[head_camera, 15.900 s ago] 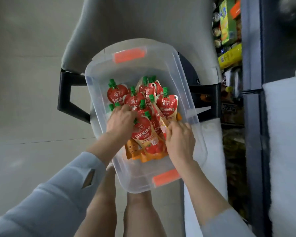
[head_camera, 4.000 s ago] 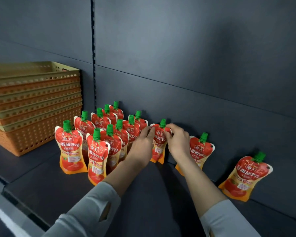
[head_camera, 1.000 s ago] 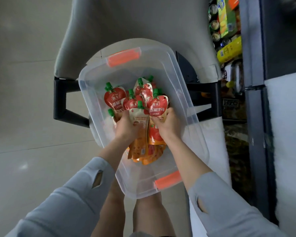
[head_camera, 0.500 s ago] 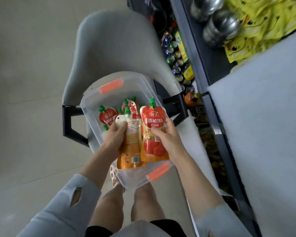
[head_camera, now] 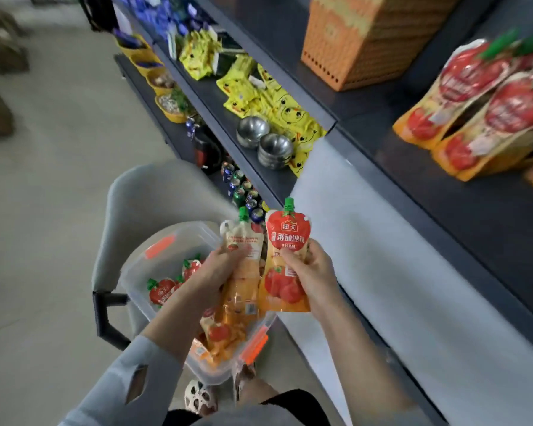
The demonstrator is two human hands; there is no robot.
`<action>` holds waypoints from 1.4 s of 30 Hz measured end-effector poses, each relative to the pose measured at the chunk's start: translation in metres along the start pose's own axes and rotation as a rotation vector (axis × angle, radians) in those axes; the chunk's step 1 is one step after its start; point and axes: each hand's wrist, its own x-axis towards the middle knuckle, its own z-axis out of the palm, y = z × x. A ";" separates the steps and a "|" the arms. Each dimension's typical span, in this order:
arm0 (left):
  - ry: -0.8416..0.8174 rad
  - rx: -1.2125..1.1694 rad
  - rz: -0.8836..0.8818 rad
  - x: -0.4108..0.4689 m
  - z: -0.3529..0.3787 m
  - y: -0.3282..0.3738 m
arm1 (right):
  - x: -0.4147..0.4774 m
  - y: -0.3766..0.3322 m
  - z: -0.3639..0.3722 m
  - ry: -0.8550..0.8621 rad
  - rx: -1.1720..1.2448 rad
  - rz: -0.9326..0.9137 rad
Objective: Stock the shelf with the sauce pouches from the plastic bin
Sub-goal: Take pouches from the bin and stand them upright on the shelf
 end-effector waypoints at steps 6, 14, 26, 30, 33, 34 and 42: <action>-0.169 0.022 0.076 -0.015 0.077 0.058 | -0.034 -0.057 -0.065 0.169 0.118 -0.104; -0.222 0.188 0.162 -0.020 0.197 0.079 | -0.080 -0.106 -0.153 0.367 0.288 -0.218; -0.487 0.344 0.386 -0.004 0.321 0.069 | -0.082 -0.132 -0.313 0.680 0.202 -0.323; -0.377 0.422 0.542 0.006 0.350 0.072 | -0.047 -0.143 -0.363 0.740 0.072 -0.342; -0.317 0.443 0.607 0.016 0.365 0.075 | -0.014 -0.148 -0.391 0.773 -0.026 -0.342; -0.306 0.446 0.620 0.019 0.369 0.076 | -0.002 -0.150 -0.399 0.785 -0.048 -0.340; -0.263 0.491 0.666 0.041 0.385 0.083 | 0.071 -0.169 -0.429 0.853 -0.180 -0.361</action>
